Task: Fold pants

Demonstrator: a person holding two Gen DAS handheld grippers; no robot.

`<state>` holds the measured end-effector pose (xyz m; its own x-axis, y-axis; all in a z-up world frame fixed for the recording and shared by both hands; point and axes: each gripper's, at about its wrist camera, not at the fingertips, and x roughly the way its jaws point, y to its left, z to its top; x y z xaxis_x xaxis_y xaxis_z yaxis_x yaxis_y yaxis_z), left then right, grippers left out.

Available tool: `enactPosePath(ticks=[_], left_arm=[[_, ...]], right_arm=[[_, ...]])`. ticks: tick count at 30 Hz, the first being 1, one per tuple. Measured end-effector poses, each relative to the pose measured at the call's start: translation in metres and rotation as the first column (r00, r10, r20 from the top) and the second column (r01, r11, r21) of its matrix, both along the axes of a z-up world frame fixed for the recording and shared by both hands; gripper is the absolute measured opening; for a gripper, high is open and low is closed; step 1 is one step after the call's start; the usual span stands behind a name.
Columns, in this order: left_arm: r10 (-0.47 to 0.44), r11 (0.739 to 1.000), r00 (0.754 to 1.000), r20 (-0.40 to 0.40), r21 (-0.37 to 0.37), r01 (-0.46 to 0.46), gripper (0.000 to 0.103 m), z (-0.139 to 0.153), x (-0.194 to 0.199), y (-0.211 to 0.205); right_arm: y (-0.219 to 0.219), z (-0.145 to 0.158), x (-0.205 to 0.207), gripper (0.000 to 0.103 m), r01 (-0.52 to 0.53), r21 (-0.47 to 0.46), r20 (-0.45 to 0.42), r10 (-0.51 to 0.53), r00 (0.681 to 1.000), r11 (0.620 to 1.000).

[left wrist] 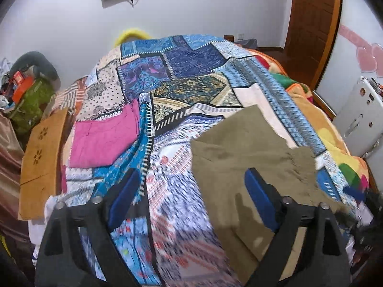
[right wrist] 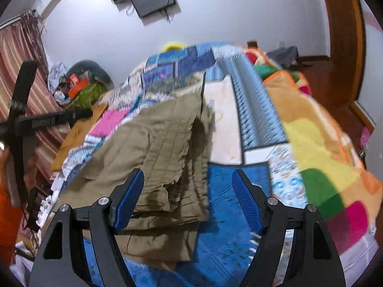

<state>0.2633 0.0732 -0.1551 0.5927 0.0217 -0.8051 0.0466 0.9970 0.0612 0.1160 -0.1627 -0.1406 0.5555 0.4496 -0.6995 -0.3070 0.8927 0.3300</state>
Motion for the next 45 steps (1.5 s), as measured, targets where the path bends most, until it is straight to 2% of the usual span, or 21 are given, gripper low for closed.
enactPosePath(ticks=[3, 7, 9, 13, 14, 16, 19, 26, 30, 36, 39, 41, 43, 45], left_arm=[[0.0, 1.0, 0.999, -0.047, -0.005, 0.0, 0.093, -0.02, 0.031, 0.012], [-0.054, 0.995, 0.986, -0.158, -0.095, 0.04, 0.093, -0.052, 0.071, 0.013], [-0.081, 0.992, 0.977, -0.198, -0.113, 0.06, 0.093, -0.067, 0.086, 0.008], [-0.059, 0.998, 0.968, -0.244, -0.007, 0.06, 0.094, -0.099, 0.102, -0.004], [-0.045, 0.998, 0.967, -0.249, 0.031, 0.055, 0.102, -0.107, 0.102, -0.006], [-0.039, 0.995, 0.981, -0.191, 0.082, 0.055, 0.103, -0.109, 0.094, -0.008], [-0.007, 0.994, 0.985, -0.173, 0.102, 0.026, 0.103, -0.109, 0.082, -0.001], [0.1, 0.994, 0.978, -0.183, 0.065, -0.089, 0.103, -0.101, 0.036, 0.041], [0.147, 0.989, 0.974, -0.171, 0.054, -0.139, 0.103, -0.093, -0.01, 0.056], [0.19, 0.98, 0.964, -0.184, -0.03, -0.199, 0.103, -0.086, -0.08, 0.067], [0.215, 0.966, 0.956, -0.201, -0.099, -0.238, 0.103, -0.084, -0.107, 0.065], [0.212, 0.965, 0.958, -0.192, -0.114, -0.237, 0.103, -0.082, -0.12, 0.06], [0.205, 0.973, 0.966, -0.155, -0.079, -0.219, 0.103, -0.078, -0.128, 0.052], [0.195, 0.981, 0.975, -0.103, 0.013, -0.194, 0.103, -0.073, -0.133, 0.044]], right_arm=[[0.011, -0.023, 0.003, 0.072, -0.019, -0.014, -0.076, 0.018, 0.997, 1.0], [0.004, -0.027, 0.003, 0.073, -0.017, 0.032, -0.094, 0.02, 0.995, 0.999], [0.003, -0.027, 0.005, 0.075, -0.028, 0.029, -0.101, 0.031, 0.994, 0.999], [0.006, -0.024, 0.007, 0.076, -0.041, -0.001, -0.099, 0.041, 0.994, 0.999], [0.007, -0.023, 0.007, 0.076, -0.044, -0.007, -0.099, 0.043, 0.994, 0.999], [0.008, -0.022, 0.007, 0.077, -0.046, -0.018, -0.097, 0.044, 0.994, 0.999], [0.008, -0.02, 0.007, 0.077, -0.046, -0.03, -0.098, 0.043, 0.994, 0.998], [0.007, -0.007, 0.005, 0.077, -0.03, -0.097, -0.05, 0.025, 0.998, 0.995], [0.0, 0.001, 0.0, 0.077, -0.01, -0.093, -0.035, 0.007, 0.999, 0.996], [-0.004, 0.005, -0.015, 0.077, 0.001, -0.089, -0.024, -0.003, 1.0, 0.996], [-0.002, 0.003, -0.022, 0.077, -0.006, -0.085, -0.023, 0.004, 1.0, 0.996], [-0.001, 0.001, -0.028, 0.077, -0.013, -0.083, -0.014, 0.011, 1.0, 0.996], [0.001, -0.002, -0.032, 0.076, -0.016, -0.082, -0.005, 0.016, 1.0, 0.997], [0.004, -0.006, -0.034, 0.066, -0.028, -0.087, -0.004, 0.028, 1.0, 0.996]])
